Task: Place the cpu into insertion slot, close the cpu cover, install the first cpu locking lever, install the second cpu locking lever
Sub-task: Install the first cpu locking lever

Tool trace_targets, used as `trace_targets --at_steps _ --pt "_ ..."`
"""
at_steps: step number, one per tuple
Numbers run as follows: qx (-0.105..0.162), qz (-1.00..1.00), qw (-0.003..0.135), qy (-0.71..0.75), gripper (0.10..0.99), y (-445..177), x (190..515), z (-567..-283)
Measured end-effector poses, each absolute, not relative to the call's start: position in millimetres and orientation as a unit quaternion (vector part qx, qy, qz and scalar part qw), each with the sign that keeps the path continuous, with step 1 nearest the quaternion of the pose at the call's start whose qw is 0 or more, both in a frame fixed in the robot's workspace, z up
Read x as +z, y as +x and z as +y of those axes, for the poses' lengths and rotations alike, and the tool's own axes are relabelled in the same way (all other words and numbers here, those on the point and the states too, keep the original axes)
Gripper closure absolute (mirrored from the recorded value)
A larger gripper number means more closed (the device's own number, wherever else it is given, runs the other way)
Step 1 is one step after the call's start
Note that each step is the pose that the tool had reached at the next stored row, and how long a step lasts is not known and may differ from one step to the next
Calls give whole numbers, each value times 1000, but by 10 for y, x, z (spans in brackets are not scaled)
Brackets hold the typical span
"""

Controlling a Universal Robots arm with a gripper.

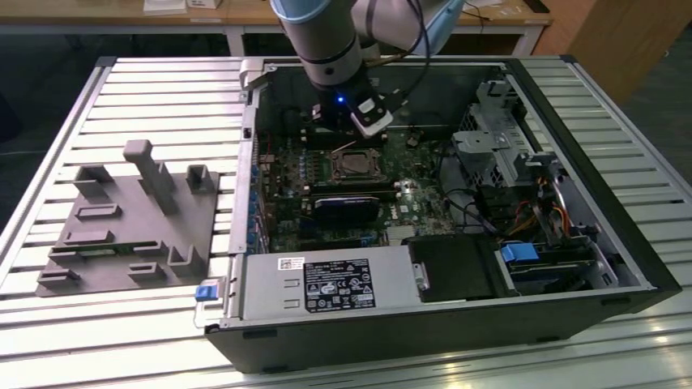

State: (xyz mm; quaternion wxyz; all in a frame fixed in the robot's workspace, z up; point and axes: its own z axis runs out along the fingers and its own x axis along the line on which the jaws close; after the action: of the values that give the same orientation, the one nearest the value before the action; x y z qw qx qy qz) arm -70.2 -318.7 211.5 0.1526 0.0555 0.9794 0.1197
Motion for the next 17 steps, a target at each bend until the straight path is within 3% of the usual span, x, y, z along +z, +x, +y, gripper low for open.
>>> trace_targets --at_steps 17 --pt "112 975 159 106 984 -727 2068 -3060"
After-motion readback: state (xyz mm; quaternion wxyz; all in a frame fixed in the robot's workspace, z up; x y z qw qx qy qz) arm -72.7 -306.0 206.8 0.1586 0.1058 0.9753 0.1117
